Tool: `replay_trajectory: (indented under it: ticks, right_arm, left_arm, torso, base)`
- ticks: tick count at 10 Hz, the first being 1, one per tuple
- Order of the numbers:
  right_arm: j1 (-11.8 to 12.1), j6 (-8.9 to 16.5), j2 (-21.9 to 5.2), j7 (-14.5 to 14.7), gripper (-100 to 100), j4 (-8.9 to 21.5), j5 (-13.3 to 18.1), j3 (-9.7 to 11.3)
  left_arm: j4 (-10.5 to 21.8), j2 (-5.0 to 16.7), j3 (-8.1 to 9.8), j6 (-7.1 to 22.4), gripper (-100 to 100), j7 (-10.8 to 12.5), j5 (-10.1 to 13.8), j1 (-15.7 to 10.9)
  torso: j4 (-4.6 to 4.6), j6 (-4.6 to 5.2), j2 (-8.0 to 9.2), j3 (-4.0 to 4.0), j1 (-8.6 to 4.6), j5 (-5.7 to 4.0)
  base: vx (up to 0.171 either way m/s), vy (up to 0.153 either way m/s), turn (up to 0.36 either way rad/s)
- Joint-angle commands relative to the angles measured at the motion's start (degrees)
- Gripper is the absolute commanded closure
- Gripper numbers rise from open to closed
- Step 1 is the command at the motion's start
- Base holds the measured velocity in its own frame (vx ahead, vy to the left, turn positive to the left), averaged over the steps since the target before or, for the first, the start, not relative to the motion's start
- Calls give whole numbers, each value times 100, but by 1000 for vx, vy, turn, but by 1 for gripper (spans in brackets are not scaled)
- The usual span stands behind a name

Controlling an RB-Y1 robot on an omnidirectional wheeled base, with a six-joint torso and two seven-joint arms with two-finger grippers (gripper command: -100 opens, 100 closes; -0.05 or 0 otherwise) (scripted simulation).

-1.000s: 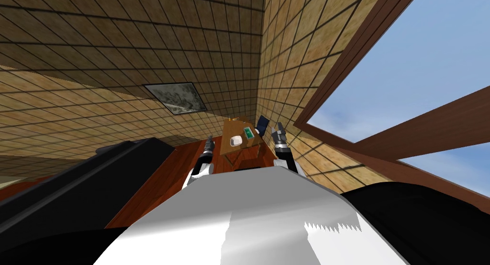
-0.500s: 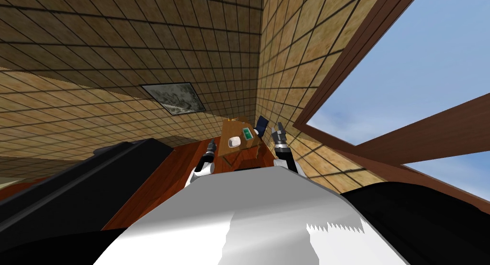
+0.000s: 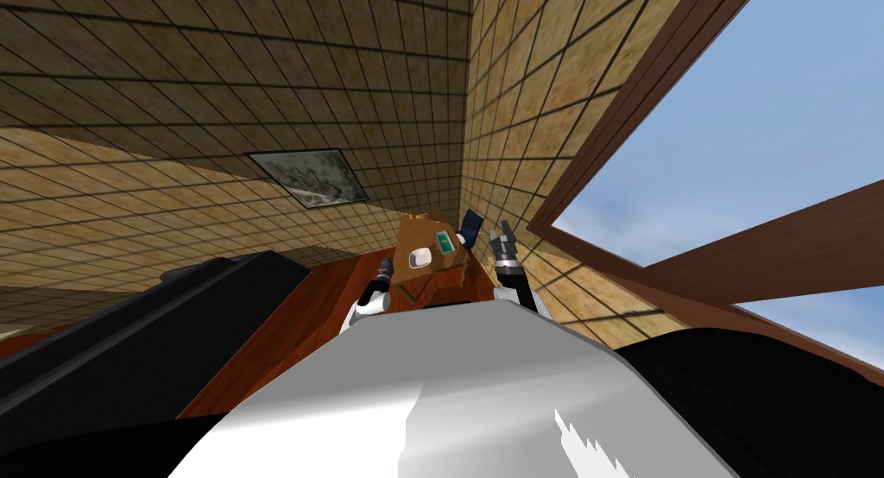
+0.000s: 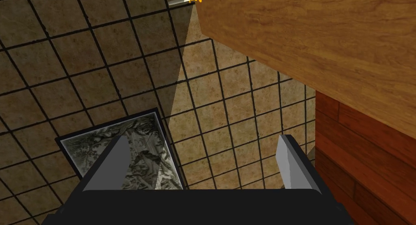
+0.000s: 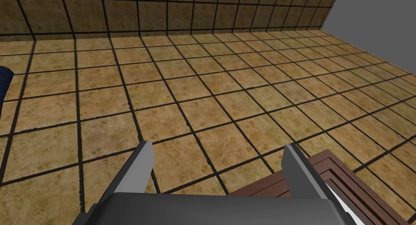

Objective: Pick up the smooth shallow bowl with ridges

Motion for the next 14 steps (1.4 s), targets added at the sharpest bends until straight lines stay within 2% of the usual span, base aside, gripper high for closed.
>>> replay_trajectory:
  ticks: [1, 7, 8, 9, 13, 14]
  right_arm:
    - [0, 0, 0, 0, 0, 0, 0, 0]
    - [0, 0, 0, 0, 0, 0, 0, 0]
    - [1, 0, 0, 0, 0, 0, 0, 0]
    - [0, 0, 0, 0, 0, 0, 0, 0]
    - [1, 0, 0, 0, 0, 0, 0, 0]
    - [1, 0, 0, 0, 0, 0, 0, 0]
  left_arm:
    - [188, 1, -12, 37, -100, 26, -5, -62]
    - [1147, -122, -162, 601, -100, 316, -87, -399]
    - [1147, -122, -162, 601, -100, 316, -87, -399]
    - [1296, -163, -188, 683, -100, 365, -101, -444]
    - [1837, -416, -272, 977, -100, 526, -143, -581]
    - [2052, -611, -296, 1093, -100, 577, -157, -621]
  torso:
    - [0, 0, 0, 0, 0, 0]
    - [-3, 0, -13, -8, -2, -1]
    - [-3, 0, -15, -9, -2, -1]
    - [-2, -1, -6, -4, 5, 0]
    - [-3, -1, -13, -8, 1, 0]
    - [-4, -1, -16, -10, 3, 0]
  base:
    - [26, -33, -1]
    - [56, -39, -15]
    - [43, -25, -2]
    - [29, -14, -10]
    - [64, -31, -16]
    - [109, -29, -29]
